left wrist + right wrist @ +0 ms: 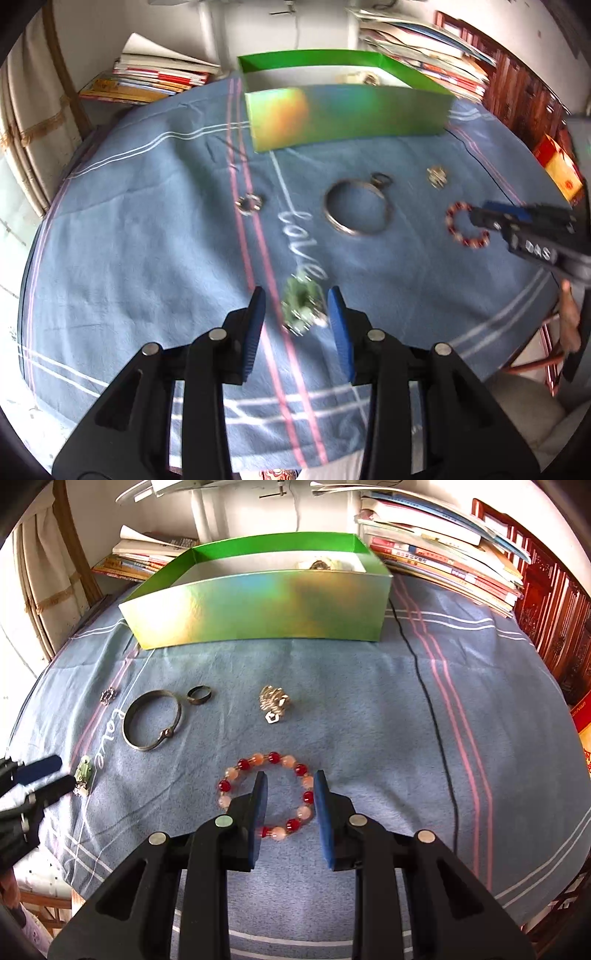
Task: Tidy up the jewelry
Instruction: 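Grasp the green jade pendant with the left gripper while the right gripper grasps the red-and-white bead bracelet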
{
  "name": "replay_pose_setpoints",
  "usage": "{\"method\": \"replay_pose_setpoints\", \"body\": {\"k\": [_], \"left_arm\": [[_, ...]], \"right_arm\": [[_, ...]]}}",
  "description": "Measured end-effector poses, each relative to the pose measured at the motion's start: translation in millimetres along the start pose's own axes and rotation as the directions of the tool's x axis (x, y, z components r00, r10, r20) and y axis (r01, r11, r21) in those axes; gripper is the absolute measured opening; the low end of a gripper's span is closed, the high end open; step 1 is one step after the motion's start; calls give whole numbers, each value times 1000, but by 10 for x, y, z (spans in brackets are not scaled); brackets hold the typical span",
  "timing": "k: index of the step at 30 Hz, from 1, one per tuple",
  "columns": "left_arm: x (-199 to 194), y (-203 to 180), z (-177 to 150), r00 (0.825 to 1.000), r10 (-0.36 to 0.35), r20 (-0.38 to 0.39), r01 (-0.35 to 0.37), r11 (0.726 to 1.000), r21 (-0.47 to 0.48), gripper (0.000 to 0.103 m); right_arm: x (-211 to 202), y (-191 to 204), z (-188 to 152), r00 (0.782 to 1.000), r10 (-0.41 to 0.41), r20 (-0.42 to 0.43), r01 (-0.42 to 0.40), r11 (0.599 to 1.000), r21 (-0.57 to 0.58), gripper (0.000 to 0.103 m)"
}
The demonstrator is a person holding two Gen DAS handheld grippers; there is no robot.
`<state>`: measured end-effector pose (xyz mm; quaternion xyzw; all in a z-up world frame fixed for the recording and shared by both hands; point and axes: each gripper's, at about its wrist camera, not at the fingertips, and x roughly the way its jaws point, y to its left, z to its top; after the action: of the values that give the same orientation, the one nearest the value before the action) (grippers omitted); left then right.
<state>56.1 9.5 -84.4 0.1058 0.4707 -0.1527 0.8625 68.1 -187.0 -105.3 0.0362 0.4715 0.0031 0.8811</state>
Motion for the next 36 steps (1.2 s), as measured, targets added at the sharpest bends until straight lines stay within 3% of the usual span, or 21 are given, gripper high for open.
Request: {"method": "replay_pose_setpoints", "body": {"k": [6,9,11,14,20,22,25,32,34,36], "left_arm": [[144,-132,-45,1000,12,-8,-11,999,38,34],[183,-128,26,1000,-8,12,8,1000,12,21],[223,-170,71,1000,-22,20,21,1000,8,18],[255,-275,121,998,-58,26,58,998,18,18],[256,-252,152,999,-22,26,22,1000,-1,19],[246,-205,139,1000,-13,19,14,1000,-8,28],[232,-169,128,1000,-3,25,3,1000,-13,39],[324,-143,116,1000,-11,7,11,1000,-25,38],[321,-147,121,1000,-10,9,11,999,-31,26],[327,-149,129,1000,1,12,0,999,-36,24]], "right_arm": [[26,43,-26,1000,-3,-4,2,1000,-20,26],[56,56,-36,1000,-2,-4,2,1000,-29,25],[68,70,-45,1000,4,-3,-4,999,-33,10],[57,82,-43,999,36,-4,-37,999,-35,8],[7,-42,-17,1000,-7,3,7,1000,8,8],[-3,-76,-12,1000,-7,2,7,1000,21,11],[-13,-77,-16,1000,-21,9,21,999,24,24],[55,-6,-35,1000,-27,-7,27,1000,-5,24],[55,14,-34,999,-36,-2,36,999,-13,24],[60,28,-38,999,-39,0,39,999,-16,24]]}}
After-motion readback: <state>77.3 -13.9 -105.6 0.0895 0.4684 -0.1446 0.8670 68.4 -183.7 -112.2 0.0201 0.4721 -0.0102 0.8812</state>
